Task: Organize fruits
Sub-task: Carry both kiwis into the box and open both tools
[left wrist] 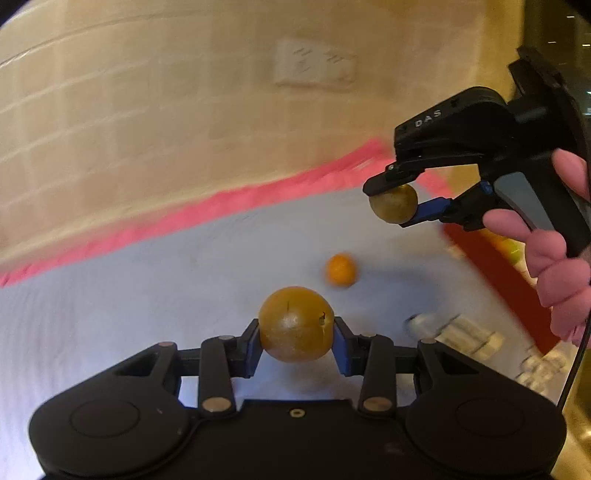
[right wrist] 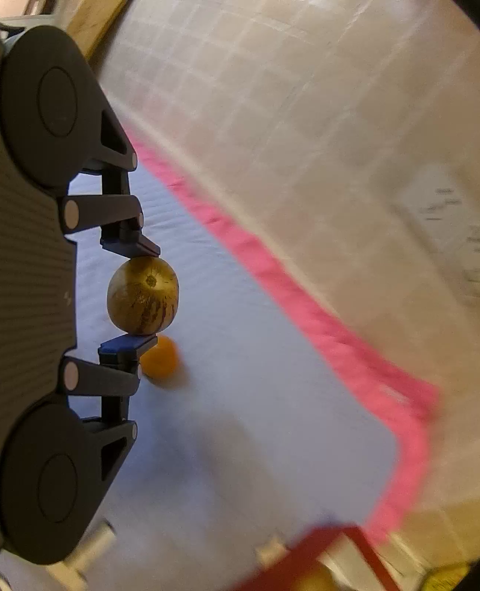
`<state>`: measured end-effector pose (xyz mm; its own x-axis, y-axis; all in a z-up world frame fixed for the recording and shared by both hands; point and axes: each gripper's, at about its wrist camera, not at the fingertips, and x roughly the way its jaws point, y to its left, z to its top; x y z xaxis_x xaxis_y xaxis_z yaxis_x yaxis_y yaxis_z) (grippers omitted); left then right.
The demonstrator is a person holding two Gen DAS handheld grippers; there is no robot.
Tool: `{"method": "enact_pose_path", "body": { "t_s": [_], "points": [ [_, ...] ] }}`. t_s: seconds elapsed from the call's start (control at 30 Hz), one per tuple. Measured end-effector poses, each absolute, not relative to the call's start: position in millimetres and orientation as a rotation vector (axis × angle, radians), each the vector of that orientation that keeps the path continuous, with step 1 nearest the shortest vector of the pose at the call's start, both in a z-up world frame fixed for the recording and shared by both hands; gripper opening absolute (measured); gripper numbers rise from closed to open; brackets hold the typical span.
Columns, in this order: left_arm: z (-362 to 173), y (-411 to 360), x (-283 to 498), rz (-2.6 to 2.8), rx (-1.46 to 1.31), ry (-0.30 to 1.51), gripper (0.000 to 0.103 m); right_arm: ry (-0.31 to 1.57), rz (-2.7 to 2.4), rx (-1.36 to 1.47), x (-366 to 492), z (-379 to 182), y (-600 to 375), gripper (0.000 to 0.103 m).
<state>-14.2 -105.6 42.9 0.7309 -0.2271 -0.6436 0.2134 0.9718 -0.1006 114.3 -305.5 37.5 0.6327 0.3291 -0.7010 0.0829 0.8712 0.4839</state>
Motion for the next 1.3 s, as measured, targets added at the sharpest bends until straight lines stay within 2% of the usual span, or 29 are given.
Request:
{"method": "enact_pose_path", "body": {
  "t_s": [0.23,0.47,0.73,0.93,1.13,1.3],
  "points": [
    [72.0,-196.3,25.5,-0.49,0.054,0.637,0.046,0.665,-0.043,0.515,64.3,100.9,-409.2,0.045],
    [88.1,-315.1,67.3,-0.739,0.116,0.587,0.046,0.568,-0.301,0.581,10.8,117.5,-534.1,0.045],
    [82.0,-435.0,147.0,-0.963,0.103,0.698,0.047,0.642,-0.423,0.639,-2.2,76.3,-618.9,0.045],
    [35.6,-514.9,193.5,-1.013,0.151,0.875,0.047,0.717,-0.434,0.682,14.3,33.7,-638.7,0.045],
    [-8.5,-547.7,223.8,-1.003,0.114,1.036,0.046,0.809,-0.475,0.62,35.2,6.9,-638.5,0.045],
    [-15.1,-560.5,213.2,-1.003,0.211,0.984,0.047,0.86,-0.514,0.569,49.8,-8.7,-641.7,0.046]
  ]
}}
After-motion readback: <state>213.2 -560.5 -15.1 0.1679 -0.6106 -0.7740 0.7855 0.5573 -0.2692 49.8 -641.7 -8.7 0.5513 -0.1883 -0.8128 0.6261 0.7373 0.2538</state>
